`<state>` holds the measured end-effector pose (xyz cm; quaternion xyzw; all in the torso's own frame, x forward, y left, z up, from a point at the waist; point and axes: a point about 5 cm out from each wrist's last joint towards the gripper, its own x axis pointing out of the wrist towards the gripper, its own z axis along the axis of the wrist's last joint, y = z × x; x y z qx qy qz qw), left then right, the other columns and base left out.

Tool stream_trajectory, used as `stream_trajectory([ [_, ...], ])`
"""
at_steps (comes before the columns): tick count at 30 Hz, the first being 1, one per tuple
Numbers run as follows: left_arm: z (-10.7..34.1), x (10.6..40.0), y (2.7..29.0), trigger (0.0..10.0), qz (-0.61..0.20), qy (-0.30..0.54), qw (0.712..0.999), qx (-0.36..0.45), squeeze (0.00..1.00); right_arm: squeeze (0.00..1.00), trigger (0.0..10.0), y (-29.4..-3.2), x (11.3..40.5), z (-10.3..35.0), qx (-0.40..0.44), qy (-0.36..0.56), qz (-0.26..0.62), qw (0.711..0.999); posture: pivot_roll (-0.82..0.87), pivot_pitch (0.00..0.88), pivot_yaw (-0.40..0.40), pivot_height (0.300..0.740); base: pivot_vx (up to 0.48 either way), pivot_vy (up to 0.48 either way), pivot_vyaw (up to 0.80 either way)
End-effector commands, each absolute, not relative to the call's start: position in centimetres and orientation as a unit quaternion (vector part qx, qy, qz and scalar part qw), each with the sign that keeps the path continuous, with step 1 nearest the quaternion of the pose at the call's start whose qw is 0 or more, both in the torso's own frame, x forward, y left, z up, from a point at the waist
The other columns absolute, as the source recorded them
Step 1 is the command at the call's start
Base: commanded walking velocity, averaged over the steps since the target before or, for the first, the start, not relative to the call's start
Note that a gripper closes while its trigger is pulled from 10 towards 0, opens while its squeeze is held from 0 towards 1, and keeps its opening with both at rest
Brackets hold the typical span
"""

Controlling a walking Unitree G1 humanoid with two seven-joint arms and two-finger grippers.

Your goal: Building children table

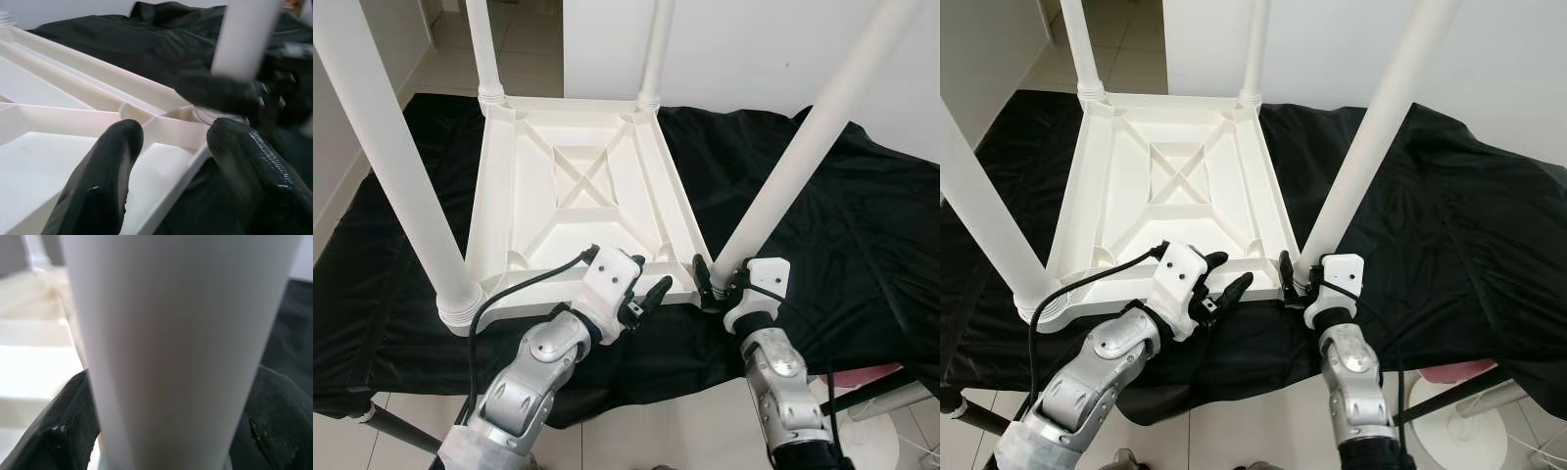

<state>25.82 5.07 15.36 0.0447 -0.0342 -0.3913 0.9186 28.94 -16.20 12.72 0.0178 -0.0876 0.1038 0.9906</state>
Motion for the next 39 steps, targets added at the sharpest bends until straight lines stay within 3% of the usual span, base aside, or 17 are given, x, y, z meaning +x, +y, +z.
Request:
stream_trajectory([
  [1, 15.8, 25.4, 4.8, 10.0, -0.421, -0.044, 0.905, 0.046, 0.00, 0.00, 10.0, -16.7, 29.1, 13.0, 0.021, -0.095, 0.118, 0.988, 0.01, 0.069, -0.111, 0.740, 0.000, 0.000, 0.00],
  [11, 15.3, 25.5, 4.7, 10.0, -0.422, -0.042, 0.903, 0.073, 0.00, 0.00, 10.0, -18.1, 30.8, 14.3, -0.044, -0.091, 0.260, 0.960, 0.03, 0.060, -0.117, 0.740, 0.000, 0.000, 0.00],
  [13, 15.4, 25.4, 4.5, 10.0, -0.432, -0.047, 0.897, 0.080, 0.00, 0.00, 4.0, -18.5, 31.0, 14.2, -0.048, -0.087, 0.269, 0.958, 0.03, 0.057, -0.122, 0.740, 0.000, 0.000, 0.00],
  [15, 15.5, 25.4, 4.5, 10.0, -0.433, -0.048, 0.897, 0.080, 0.00, 0.00, 4.0, -18.6, 31.1, 14.2, -0.046, -0.087, 0.269, 0.958, 0.03, 0.054, -0.126, 0.740, 0.000, 0.000, 0.00],
  [16, 15.5, 25.5, 4.6, 10.0, -0.432, -0.049, 0.897, 0.079, 0.00, 0.00, 0.0, -18.7, 31.1, 14.1, -0.044, -0.084, 0.268, 0.959, 0.04, 0.048, -0.133, 0.740, 0.000, 0.000, 0.00],
  [26, 15.5, 25.7, 4.1, 10.0, -0.434, -0.054, 0.895, 0.088, 0.00, 0.00, 0.0, -18.7, 31.2, 13.6, -0.030, -0.080, 0.277, 0.957, 0.03, 0.037, -0.122, 0.740, 0.000, 0.000, 0.00],
  [27, 15.3, 25.7, 4.1, 10.0, -0.436, -0.051, 0.893, 0.096, 0.00, 0.00, 0.6, -18.6, 31.1, 13.5, -0.026, -0.080, 0.277, 0.957, 0.02, 0.038, -0.113, 0.740, 0.000, 0.000, 0.00],
  [29, 15.2, 25.8, 4.2, 10.0, -0.436, -0.049, 0.893, 0.102, 0.00, 0.00, 0.6, -18.5, 31.0, 13.5, -0.025, -0.081, 0.278, 0.957, 0.02, 0.038, -0.113, 0.740, 0.000, 0.000, 0.00],
  [30, 15.2, 25.7, 4.3, 10.0, -0.436, -0.047, 0.893, 0.103, 0.00, 0.00, 10.0, -18.1, 30.7, 13.5, -0.014, -0.083, 0.272, 0.958, 0.02, 0.050, -0.108, 0.740, 0.000, 0.000, 0.00],
  [34, 15.1, 25.5, 4.5, 10.0, -0.439, -0.045, 0.892, 0.101, 0.00, 0.00, 10.0, -17.6, 30.5, 13.5, -0.002, -0.082, 0.262, 0.962, 0.02, 0.053, -0.095, 0.740, 0.000, 0.000, 0.00],
  [39, 14.8, 25.3, 4.7, 10.0, -0.439, -0.040, 0.891, 0.107, 0.00, 0.00, 10.0, -17.0, 30.4, 12.7, -0.003, -0.053, 0.184, 0.982, 0.02, 0.062, -0.090, 0.740, 0.000, 0.000, 0.00],
])
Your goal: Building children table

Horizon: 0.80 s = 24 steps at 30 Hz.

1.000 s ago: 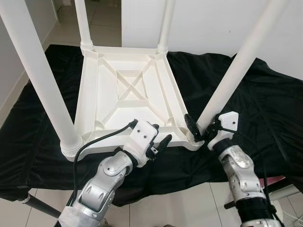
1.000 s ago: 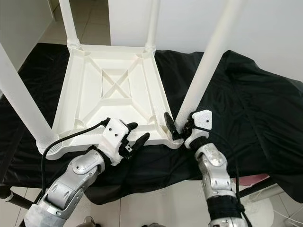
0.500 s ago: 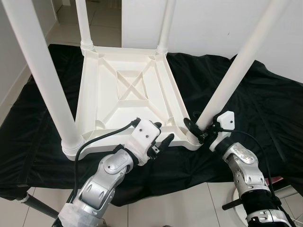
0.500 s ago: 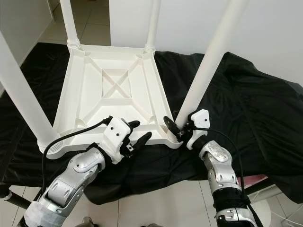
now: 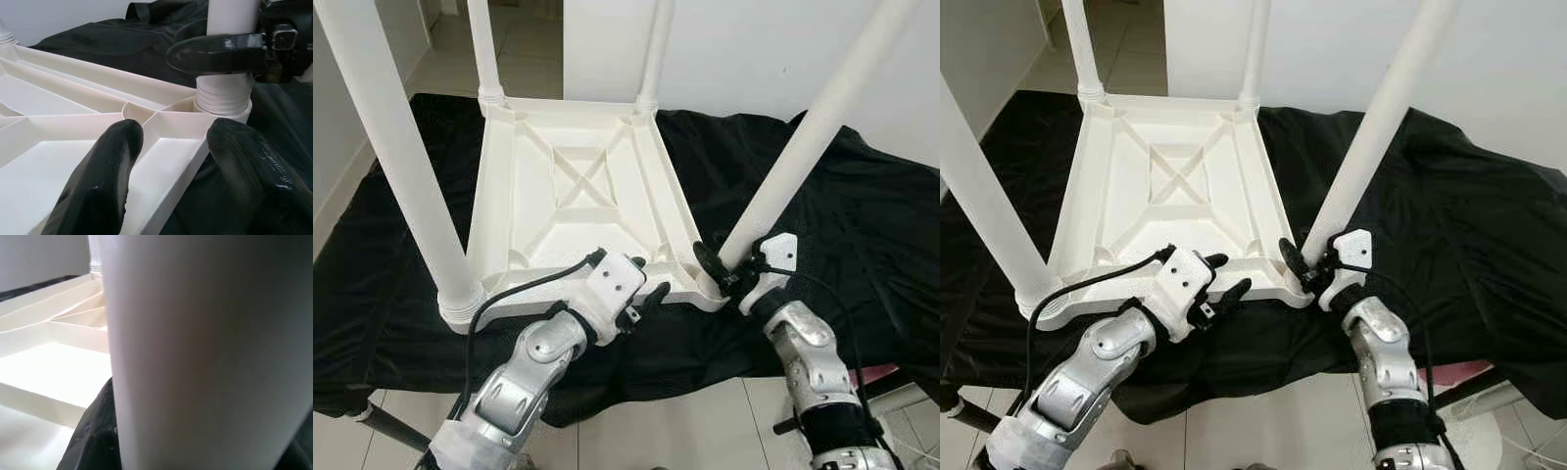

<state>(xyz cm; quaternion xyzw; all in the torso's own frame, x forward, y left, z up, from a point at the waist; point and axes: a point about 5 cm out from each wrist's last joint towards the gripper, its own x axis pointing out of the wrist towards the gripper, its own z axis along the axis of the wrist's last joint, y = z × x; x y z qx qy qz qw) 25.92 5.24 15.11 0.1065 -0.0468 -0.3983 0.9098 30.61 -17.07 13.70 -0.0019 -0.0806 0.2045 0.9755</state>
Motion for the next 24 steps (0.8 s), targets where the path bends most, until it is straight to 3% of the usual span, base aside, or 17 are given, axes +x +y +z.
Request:
stream_trajectory([
  [1, 14.9, 25.3, 4.8, 10.0, -0.437, -0.040, 0.892, 0.105, 0.00, 0.00, 10.0, -16.9, 30.3, 12.6, -0.003, -0.053, 0.175, 0.983, 0.02, 0.062, -0.090, 0.740, 0.000, 0.000, 0.00],
  [11, 14.6, 24.9, 4.4, 10.0, -0.442, -0.035, 0.891, 0.098, 0.00, 0.00, 10.0, -14.5, 28.7, 11.8, 0.065, -0.032, 0.043, 0.996, 0.00, 0.086, -0.083, 0.740, 0.000, 0.000, 0.00],
  [16, 14.7, 25.1, 4.4, 10.0, -0.442, -0.036, 0.891, 0.095, 0.00, 0.00, 10.0, -14.0, 28.3, 12.4, 0.087, -0.029, -0.095, 0.991, -0.02, 0.099, -0.077, 0.740, 0.000, 0.000, 0.00],
  [24, 14.6, 25.1, 4.1, 10.0, -0.444, -0.035, 0.890, 0.094, 0.00, 0.00, 10.0, -13.0, 28.3, 14.1, 0.087, -0.073, -0.045, 0.992, -0.02, 0.103, -0.078, 0.740, 0.000, 0.000, 0.00],
])
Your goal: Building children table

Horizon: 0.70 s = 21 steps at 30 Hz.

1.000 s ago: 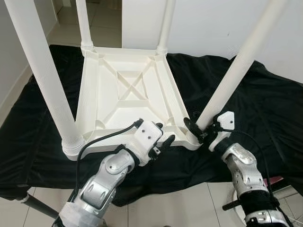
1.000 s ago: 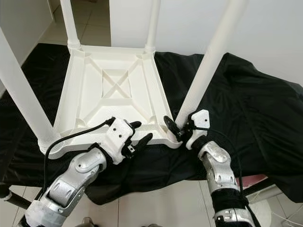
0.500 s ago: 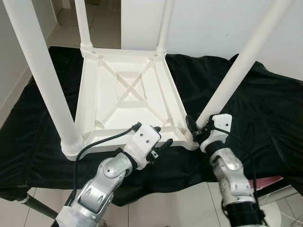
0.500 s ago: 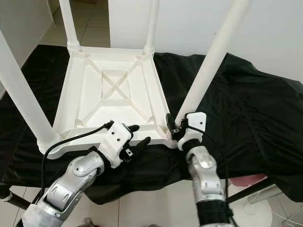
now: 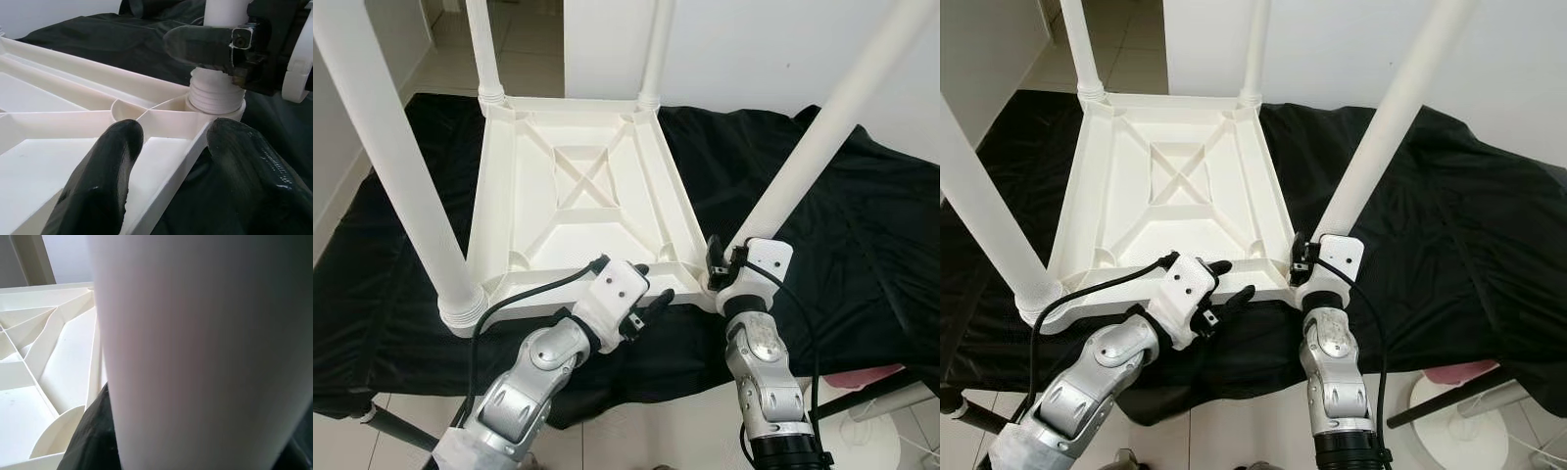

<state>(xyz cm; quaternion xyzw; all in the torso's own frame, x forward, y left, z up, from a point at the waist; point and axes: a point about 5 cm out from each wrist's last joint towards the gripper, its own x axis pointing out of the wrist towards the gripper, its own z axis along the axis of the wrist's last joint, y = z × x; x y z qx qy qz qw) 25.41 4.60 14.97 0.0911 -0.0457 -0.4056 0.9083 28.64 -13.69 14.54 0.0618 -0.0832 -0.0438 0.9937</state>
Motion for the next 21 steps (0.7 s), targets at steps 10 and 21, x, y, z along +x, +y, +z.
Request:
stream_trajectory([
  [10, 14.8, 25.3, 4.6, 10.0, -0.432, -0.035, 0.896, 0.095, 0.00, 1.00, 10.0, -12.4, 28.3, 14.9, 0.101, -0.094, 0.001, 0.990, 0.00, 0.112, -0.086, 0.740, 0.000, 0.000, 0.00],
  [21, 14.9, 25.5, 4.7, 10.0, -0.426, -0.036, 0.899, 0.097, 0.00, 1.00, 10.0, -14.3, 28.6, 16.0, 0.066, -0.130, 0.123, 0.982, 0.00, 0.111, -0.090, 0.740, 0.000, 0.000, 0.00],
])
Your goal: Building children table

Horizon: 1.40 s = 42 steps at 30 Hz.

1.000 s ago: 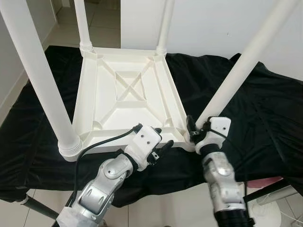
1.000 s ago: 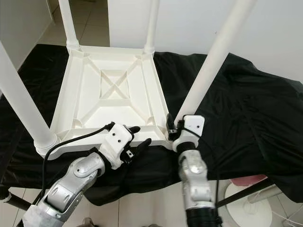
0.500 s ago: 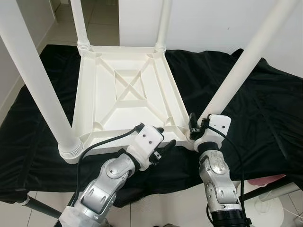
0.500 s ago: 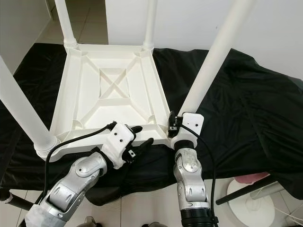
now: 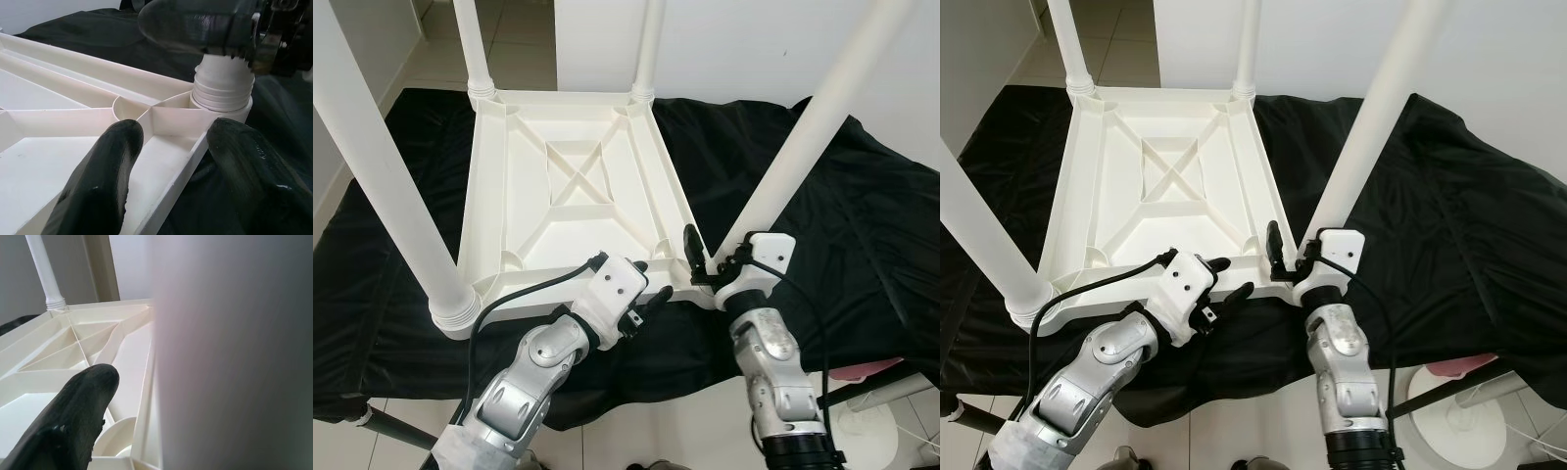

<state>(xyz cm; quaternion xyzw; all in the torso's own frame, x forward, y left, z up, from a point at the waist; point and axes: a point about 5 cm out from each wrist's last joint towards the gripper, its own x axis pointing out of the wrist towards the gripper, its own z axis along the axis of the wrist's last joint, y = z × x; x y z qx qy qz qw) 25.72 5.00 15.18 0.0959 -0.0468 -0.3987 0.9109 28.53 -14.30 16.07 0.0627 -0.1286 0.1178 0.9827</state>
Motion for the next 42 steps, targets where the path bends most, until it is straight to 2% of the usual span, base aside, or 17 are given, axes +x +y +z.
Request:
stream_trajectory([
  [1, 14.9, 25.6, 4.7, 10.0, -0.426, -0.037, 0.899, 0.098, 0.00, 1.00, 10.0, -14.7, 28.7, 15.9, 0.055, -0.125, 0.144, 0.980, 0.00, 0.109, -0.088, 0.740, 0.000, 0.000, 0.00],
  [2, 15.0, 25.6, 4.7, 10.0, -0.426, -0.037, 0.898, 0.098, 0.00, 0.85, 10.0, -14.9, 28.8, 15.9, 0.048, -0.122, 0.157, 0.979, 0.00, 0.108, -0.088, 0.740, 0.000, 0.000, 0.00],
  [3, 15.0, 25.6, 4.7, 10.0, -0.427, -0.038, 0.898, 0.099, 0.00, 0.85, 10.0, -15.1, 28.9, 15.9, 0.040, -0.122, 0.168, 0.977, 0.00, 0.108, -0.088, 0.740, 0.000, 0.000, 0.00],
  [4, 15.0, 25.6, 4.7, 10.0, -0.427, -0.038, 0.898, 0.099, 0.00, 0.00, 10.0, -15.4, 29.1, 15.9, 0.027, -0.120, 0.191, 0.974, 0.00, 0.106, -0.086, 0.740, 0.000, 0.000, 0.00],
  [10, 15.1, 25.8, 4.7, 10.0, -0.427, -0.039, 0.898, 0.102, 0.00, 0.00, 10.0, -16.0, 29.3, 15.7, 0.000, -0.104, 0.256, 0.961, 0.00, 0.102, -0.086, 0.740, 0.000, 0.000, 0.00],
  [11, 15.1, 25.8, 4.8, 10.0, -0.426, -0.040, 0.898, 0.103, 0.00, 0.00, 10.0, -16.4, 29.5, 15.2, -0.011, -0.081, 0.290, 0.953, 0.00, 0.100, -0.087, 0.740, 0.000, 0.000, 0.00],
  [14, 15.1, 25.9, 4.7, 10.0, -0.426, -0.040, 0.898, 0.104, 0.00, 0.00, 10.0, -16.5, 29.5, 14.9, -0.018, -0.072, 0.304, 0.950, 0.01, 0.100, -0.087, 0.740, 0.000, 0.000, 0.00],
  [15, 15.1, 25.9, 4.7, 10.0, -0.426, -0.041, 0.898, 0.104, 0.00, 0.00, 8.5, -16.6, 29.6, 14.8, -0.026, -0.068, 0.313, 0.947, 0.01, 0.100, -0.087, 0.740, 0.000, 0.000, 0.00],
  [16, 15.1, 25.9, 4.7, 10.0, -0.426, -0.041, 0.898, 0.104, 0.00, 0.00, 0.0, -16.6, 29.7, 14.7, -0.025, -0.066, 0.317, 0.946, 0.01, 0.096, -0.089, 0.740, 0.000, 0.000, 0.00],
  [29, 15.2, 25.9, 4.8, 10.0, -0.425, -0.043, 0.898, 0.106, 0.00, 0.00, 0.0, -16.7, 30.0, 14.3, -0.027, -0.059, 0.351, 0.934, 0.01, 0.101, -0.092, 0.740, 0.000, 0.000, 0.00],
  [30, 15.2, 25.9, 4.8, 10.0, -0.425, -0.042, 0.898, 0.106, 0.00, 0.00, 9.0, -16.8, 29.9, 14.1, -0.026, -0.057, 0.350, 0.935, 0.01, 0.101, -0.091, 0.740, 0.000, 0.000, 0.00],
  [32, 15.2, 25.9, 4.8, 10.0, -0.425, -0.042, 0.898, 0.106, 0.00, 0.00, 9.0, -16.8, 29.8, 14.1, -0.026, -0.055, 0.348, 0.935, 0.01, 0.101, -0.091, 0.740, 0.000, 0.000, 0.00],
  [33, 15.1, 25.8, 4.7, 10.0, -0.426, -0.041, 0.898, 0.106, 0.00, 0.00, 10.0, -16.8, 29.6, 13.9, -0.018, -0.055, 0.346, 0.937, 0.01, 0.102, -0.089, 0.740, 0.000, 0.000, 0.00],
  [36, 15.1, 25.8, 4.6, 10.0, -0.429, -0.041, 0.896, 0.106, 0.00, 0.00, 10.0, -16.4, 29.3, 13.9, 0.013, -0.056, 0.322, 0.945, 0.00, 0.102, -0.085, 0.740, 0.000, 0.000, 0.00],
  [42, 15.0, 25.7, 4.6, 10.0, -0.431, -0.040, 0.895, 0.107, 0.00, 0.00, 10.0, -15.4, 28.9, 13.0, 0.010, -0.051, 0.247, 0.968, 0.00, 0.107, -0.084, 0.740, 0.000, 0.000, 0.00],
])
